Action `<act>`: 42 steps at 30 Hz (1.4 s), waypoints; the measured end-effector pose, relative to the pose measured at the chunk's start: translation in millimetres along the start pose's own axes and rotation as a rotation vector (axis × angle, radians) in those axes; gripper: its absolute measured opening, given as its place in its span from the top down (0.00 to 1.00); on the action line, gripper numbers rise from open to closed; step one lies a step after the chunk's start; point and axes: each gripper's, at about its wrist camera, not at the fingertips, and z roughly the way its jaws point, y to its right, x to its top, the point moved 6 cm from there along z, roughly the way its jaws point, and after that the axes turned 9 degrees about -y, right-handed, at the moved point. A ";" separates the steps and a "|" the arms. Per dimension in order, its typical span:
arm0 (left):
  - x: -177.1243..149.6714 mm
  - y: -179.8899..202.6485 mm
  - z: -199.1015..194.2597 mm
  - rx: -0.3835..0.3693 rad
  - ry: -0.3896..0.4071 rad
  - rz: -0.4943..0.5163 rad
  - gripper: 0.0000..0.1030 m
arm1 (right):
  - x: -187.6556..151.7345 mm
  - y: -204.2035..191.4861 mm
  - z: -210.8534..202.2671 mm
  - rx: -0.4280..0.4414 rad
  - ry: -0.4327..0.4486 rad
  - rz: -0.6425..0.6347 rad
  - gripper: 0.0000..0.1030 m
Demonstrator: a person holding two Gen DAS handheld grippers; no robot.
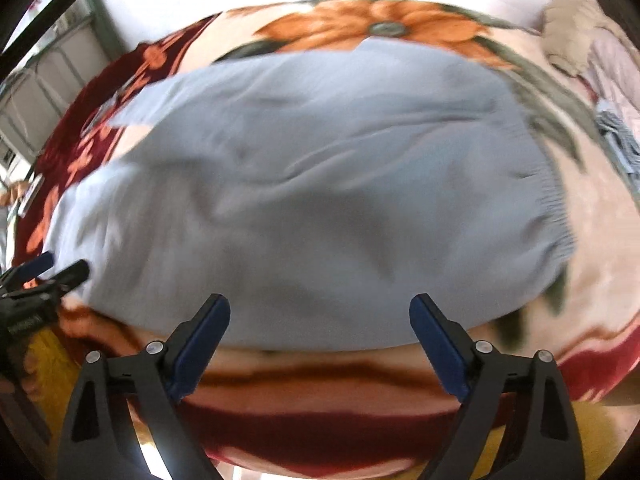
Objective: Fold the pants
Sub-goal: 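Grasp the elastic cuff with the right gripper while the left gripper grasps the other leg's hem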
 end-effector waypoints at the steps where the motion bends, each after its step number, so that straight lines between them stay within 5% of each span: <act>1: 3.3 -7.5 -4.6 -0.003 -0.001 -0.015 0.01 | 1.0 10.0 -4.7 -0.007 0.003 0.010 0.09; 10: 35.0 -94.4 -21.4 0.112 -0.042 -0.085 0.01 | 24.6 133.9 -24.4 -0.167 0.003 0.181 0.09; 16: 36.8 -160.6 -12.6 0.135 -0.096 -0.232 0.01 | 26.9 193.8 -14.8 -0.055 -0.049 0.358 0.13; 30: 34.6 -178.9 22.2 0.088 -0.200 -0.301 0.01 | 26.4 175.9 30.8 -0.051 -0.235 0.247 0.19; 36: 30.0 -168.1 38.7 0.007 -0.231 -0.402 0.09 | 29.4 169.0 33.8 -0.046 -0.226 0.268 0.37; 38: 31.4 -160.2 37.0 0.020 -0.212 -0.381 0.17 | 32.2 164.2 35.3 -0.037 -0.235 0.245 0.51; 40: 34.0 -145.9 32.1 -0.008 -0.188 -0.324 0.55 | 33.8 162.8 33.6 -0.034 -0.240 0.242 0.73; 42: 36.3 -134.1 27.1 -0.021 -0.175 -0.272 0.81 | 30.6 160.2 27.7 0.015 -0.234 0.259 0.75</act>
